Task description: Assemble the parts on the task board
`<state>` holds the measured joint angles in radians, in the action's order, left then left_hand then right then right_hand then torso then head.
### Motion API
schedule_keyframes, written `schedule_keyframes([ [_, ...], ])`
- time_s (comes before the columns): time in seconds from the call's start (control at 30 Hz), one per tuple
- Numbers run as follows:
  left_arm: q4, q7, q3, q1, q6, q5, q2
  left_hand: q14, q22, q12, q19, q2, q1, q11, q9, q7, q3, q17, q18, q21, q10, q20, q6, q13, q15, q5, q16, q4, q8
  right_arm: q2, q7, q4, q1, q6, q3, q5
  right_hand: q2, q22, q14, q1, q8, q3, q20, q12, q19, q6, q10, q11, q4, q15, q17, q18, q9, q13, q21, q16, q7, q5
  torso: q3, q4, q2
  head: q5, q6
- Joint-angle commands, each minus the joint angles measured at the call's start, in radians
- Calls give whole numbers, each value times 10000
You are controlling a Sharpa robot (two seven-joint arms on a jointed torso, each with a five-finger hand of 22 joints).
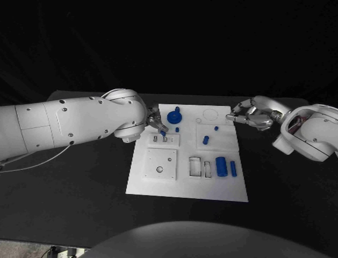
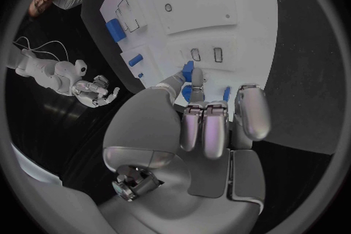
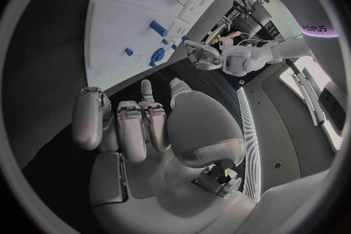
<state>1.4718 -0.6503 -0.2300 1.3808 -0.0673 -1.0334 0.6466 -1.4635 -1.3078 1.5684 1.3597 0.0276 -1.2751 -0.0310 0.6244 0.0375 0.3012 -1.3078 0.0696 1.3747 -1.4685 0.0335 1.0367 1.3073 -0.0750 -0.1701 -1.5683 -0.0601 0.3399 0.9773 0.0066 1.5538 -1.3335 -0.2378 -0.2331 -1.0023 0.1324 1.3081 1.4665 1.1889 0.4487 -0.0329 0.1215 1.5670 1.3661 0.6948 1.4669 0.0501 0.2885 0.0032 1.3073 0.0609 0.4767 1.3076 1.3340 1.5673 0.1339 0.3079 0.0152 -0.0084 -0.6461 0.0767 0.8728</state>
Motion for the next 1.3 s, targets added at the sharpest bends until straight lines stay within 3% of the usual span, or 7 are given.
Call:
schedule_keyframes([
  [0.03,21,52,1,-5,-462,-279,-53,-1073,-180,24,59,4,-68,-98,11,-95,48,-2630,1,38,-1023,2,25,2635,-73,-68,-25,89,59,-8,6,-2,34,-15,-1,-89,-12,1729,1043,79,-63,-20,-5,38,-60,-73,1039,95,-6,61,2635,64,-13,2632,-39,35,26,-62,6,-9,-5,37,-2],
  [0.3,11,-9,-1,-92,-584,-566,-100,-1073,-125,24,17,-17,-46,-93,16,-84,46,-2630,16,-14,-1023,-7,4,2635,-76,-82,-25,40,53,-48,51,-44,107,-71,-1,-87,-17,1716,1043,90,-85,-23,-2,38,-92,-104,1039,97,-4,63,2635,73,-25,2632,-79,35,32,-59,20,-10,-3,43,-2],
  [0.47,59,-41,-2,-225,-654,-740,-87,-1073,-120,24,15,-27,-36,-93,20,-82,45,-2630,18,-22,-1023,-9,3,2635,-77,-93,-25,20,55,-67,117,-61,138,-159,-1,-85,-23,1708,1043,99,-94,-25,-1,38,-113,-117,1039,99,-7,65,2635,79,-31,2632,-103,35,35,-52,12,-32,-9,53,-2],
  [0.7,190,-59,-2,-374,-783,-881,8,-1073,-116,24,13,-29,-30,-93,23,-82,42,-2630,19,-26,-1023,-11,3,2635,-78,-98,-25,10,57,-60,188,-60,150,-266,-1,-82,-29,1706,1043,114,-102,-23,1,38,-119,-127,1039,102,-12,67,2635,80,-35,2632,-112,35,37,-38,0,-8,-14,21,-2],
  [1.3,410,-54,-3,-466,-801,-1244,161,-1073,-106,24,16,-23,47,-95,46,-83,-1,-2630,22,-51,-1023,-20,19,2635,-83,-121,-25,-92,78,-124,201,-103,164,-259,-1,-81,-32,1704,1043,120,-106,-23,1,38,-125,-132,1039,104,-13,68,2635,82,-38,2632,-119,35,39,-33,-7,-8,-20,127,-2],
])
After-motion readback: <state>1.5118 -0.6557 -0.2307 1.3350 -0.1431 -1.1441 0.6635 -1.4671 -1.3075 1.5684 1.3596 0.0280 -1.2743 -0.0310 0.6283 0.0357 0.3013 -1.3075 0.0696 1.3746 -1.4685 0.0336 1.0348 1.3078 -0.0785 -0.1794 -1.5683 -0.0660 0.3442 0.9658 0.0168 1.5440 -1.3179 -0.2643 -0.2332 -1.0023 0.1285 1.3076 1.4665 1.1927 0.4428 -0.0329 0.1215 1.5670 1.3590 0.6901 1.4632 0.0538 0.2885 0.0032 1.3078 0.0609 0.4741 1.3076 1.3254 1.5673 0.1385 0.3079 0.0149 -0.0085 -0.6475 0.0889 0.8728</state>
